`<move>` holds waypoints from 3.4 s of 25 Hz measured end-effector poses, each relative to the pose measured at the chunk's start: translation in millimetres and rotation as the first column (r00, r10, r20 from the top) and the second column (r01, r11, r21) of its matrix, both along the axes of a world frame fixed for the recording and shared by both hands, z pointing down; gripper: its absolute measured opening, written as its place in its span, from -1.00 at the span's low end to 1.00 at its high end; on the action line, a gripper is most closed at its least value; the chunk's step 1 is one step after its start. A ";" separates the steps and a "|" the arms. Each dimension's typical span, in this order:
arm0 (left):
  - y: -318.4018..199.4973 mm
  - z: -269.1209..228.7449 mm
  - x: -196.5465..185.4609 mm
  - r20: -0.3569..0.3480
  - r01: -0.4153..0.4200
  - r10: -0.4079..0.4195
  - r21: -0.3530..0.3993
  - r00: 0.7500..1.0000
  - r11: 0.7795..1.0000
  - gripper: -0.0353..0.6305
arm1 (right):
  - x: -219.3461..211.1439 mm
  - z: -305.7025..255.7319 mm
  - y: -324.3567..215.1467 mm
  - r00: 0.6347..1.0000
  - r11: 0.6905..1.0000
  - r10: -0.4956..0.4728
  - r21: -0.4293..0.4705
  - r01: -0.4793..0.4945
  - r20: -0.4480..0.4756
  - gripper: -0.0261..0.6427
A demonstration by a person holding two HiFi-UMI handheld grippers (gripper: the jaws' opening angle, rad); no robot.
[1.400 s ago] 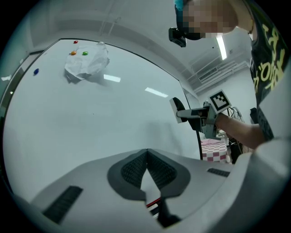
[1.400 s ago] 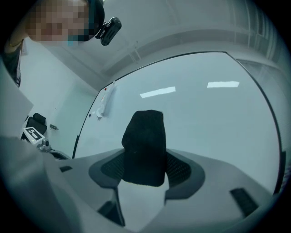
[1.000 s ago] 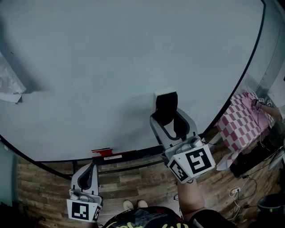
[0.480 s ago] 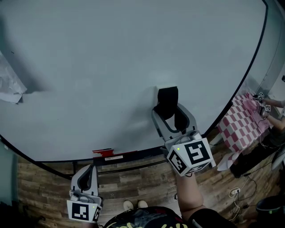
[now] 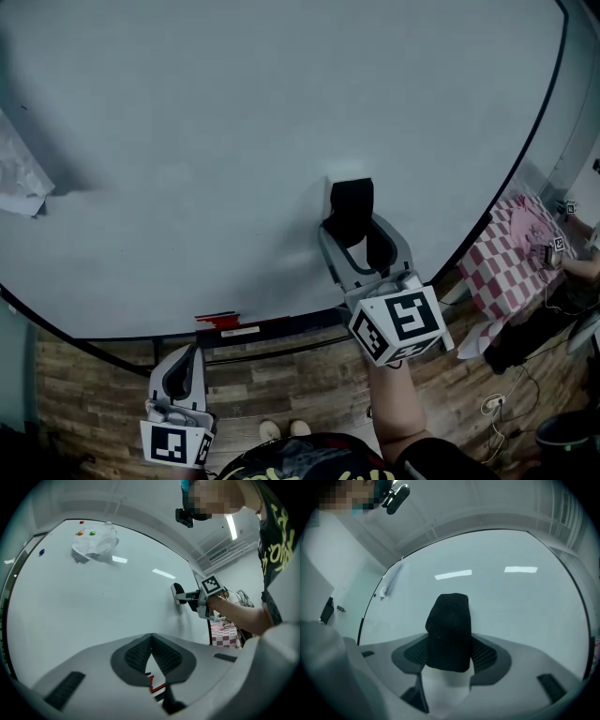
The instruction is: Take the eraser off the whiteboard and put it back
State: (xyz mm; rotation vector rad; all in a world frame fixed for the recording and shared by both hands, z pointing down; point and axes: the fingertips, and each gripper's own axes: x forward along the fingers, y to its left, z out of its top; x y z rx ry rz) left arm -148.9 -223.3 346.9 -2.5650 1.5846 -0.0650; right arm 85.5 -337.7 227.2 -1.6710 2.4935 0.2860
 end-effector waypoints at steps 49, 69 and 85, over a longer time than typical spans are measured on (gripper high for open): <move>3.4 -8.2 2.8 0.007 -0.033 0.033 0.029 0.999 0.999 -0.88 | -5.1 -2.2 52.4 0.995 0.996 -0.066 0.064 0.062 0.073 -0.16; 7.2 -9.0 17.9 -0.022 -0.039 0.039 -0.001 0.999 0.999 -0.88 | -49.1 51.7 96.6 0.968 0.968 -0.250 -0.030 0.249 -0.001 -0.22; 3.7 -10.6 26.4 -0.008 -0.046 0.046 0.015 0.999 0.999 -0.88 | -65.3 66.9 103.5 0.950 0.950 -0.312 -0.004 0.312 0.008 -0.71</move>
